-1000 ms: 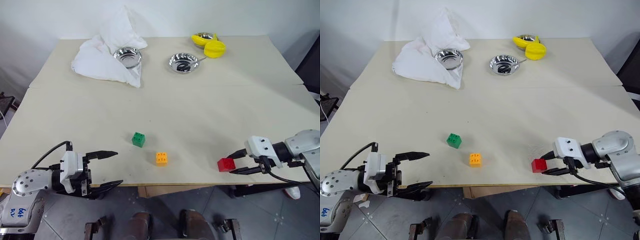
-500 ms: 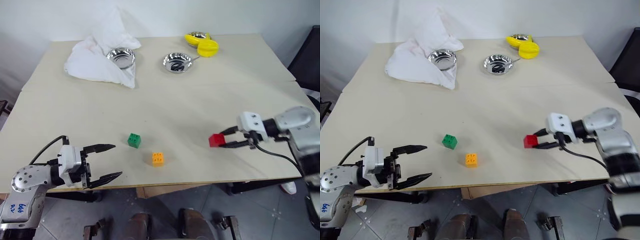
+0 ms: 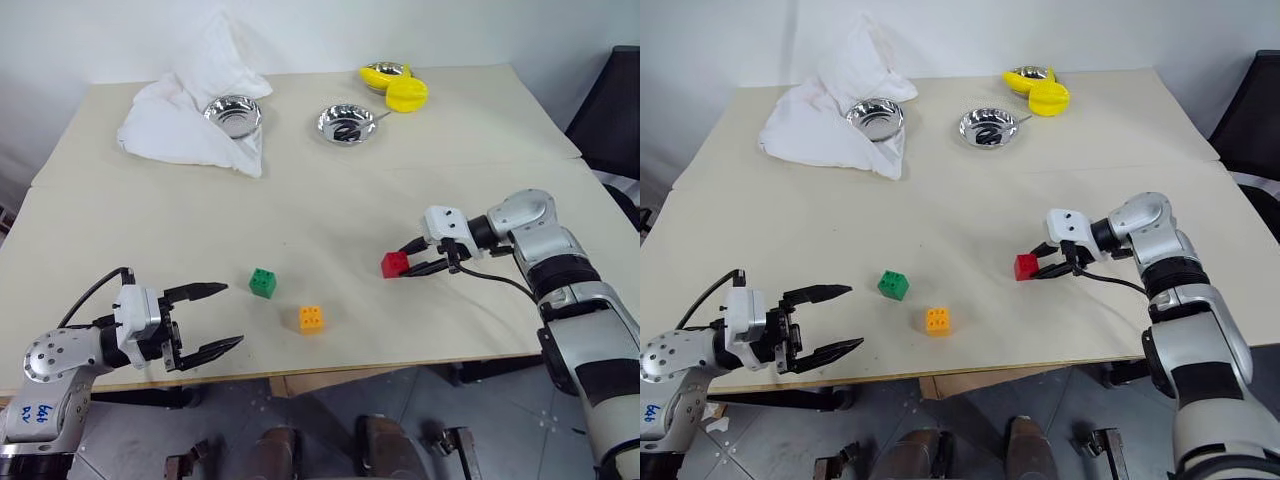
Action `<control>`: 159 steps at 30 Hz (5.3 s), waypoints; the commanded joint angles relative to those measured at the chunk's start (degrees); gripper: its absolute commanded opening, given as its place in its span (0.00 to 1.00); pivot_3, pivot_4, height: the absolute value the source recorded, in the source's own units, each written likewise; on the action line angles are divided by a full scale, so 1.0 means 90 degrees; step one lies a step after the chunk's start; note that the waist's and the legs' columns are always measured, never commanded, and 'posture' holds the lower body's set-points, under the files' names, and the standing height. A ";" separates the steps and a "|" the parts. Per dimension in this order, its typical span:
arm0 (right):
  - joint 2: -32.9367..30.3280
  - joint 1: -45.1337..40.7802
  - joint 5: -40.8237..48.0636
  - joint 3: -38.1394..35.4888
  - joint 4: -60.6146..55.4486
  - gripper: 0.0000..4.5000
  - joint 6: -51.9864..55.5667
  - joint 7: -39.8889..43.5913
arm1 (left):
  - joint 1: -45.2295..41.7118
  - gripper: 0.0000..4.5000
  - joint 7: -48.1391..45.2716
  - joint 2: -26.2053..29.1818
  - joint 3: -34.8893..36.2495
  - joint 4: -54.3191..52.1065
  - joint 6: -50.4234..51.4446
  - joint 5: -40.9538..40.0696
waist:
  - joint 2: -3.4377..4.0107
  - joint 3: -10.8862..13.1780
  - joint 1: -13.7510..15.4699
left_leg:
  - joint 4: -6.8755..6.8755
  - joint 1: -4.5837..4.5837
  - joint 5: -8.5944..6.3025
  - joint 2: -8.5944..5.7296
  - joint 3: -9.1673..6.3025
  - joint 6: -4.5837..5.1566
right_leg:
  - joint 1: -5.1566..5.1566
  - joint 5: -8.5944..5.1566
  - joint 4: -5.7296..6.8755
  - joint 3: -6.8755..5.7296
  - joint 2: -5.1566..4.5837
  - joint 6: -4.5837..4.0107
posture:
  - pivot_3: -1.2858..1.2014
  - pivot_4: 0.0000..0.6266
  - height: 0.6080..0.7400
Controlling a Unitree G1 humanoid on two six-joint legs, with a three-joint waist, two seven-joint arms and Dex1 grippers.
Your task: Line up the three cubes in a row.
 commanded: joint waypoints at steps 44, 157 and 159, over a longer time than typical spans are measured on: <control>-0.2279 0.4828 0.4384 -0.2576 -0.4876 0.99 0.1266 0.0292 | 0.0291 1.00 0.1345 -0.0127 0.0684 -0.0657 0.1356 -0.0453 | 0.0006 0.0004 0.0228 | 0.0009 0.0007 -0.0004 0.0003 0.0002 0.0004 | 0.0024 0.0001 -0.0015 0.0002 -0.0006 -0.0001 | 0.52 0.24 1.00; -0.1404 0.7090 0.4156 -0.4751 -0.6769 1.00 0.2547 -0.0662 | -0.2961 1.00 -0.1740 -0.0201 -0.0415 0.3718 -0.1213 0.1051 | -0.0036 0.0028 0.0286 | 0.0094 -0.0017 -0.0019 -0.0011 0.0001 0.0026 | 0.0015 0.0017 0.0038 0.0013 -0.0007 0.0031 | 0.52 0.24 1.00; -0.1405 0.6909 0.4118 -0.4603 -0.6712 1.00 0.2503 -0.0542 | -0.1991 1.00 -0.1445 0.0075 0.0121 0.2980 -0.0875 0.0797 | -0.0035 0.0028 0.0278 | 0.0088 -0.0014 -0.0021 -0.0007 -0.0001 0.0024 | 0.0019 0.0016 0.0016 0.0015 -0.0006 0.0028 | 0.52 0.24 1.00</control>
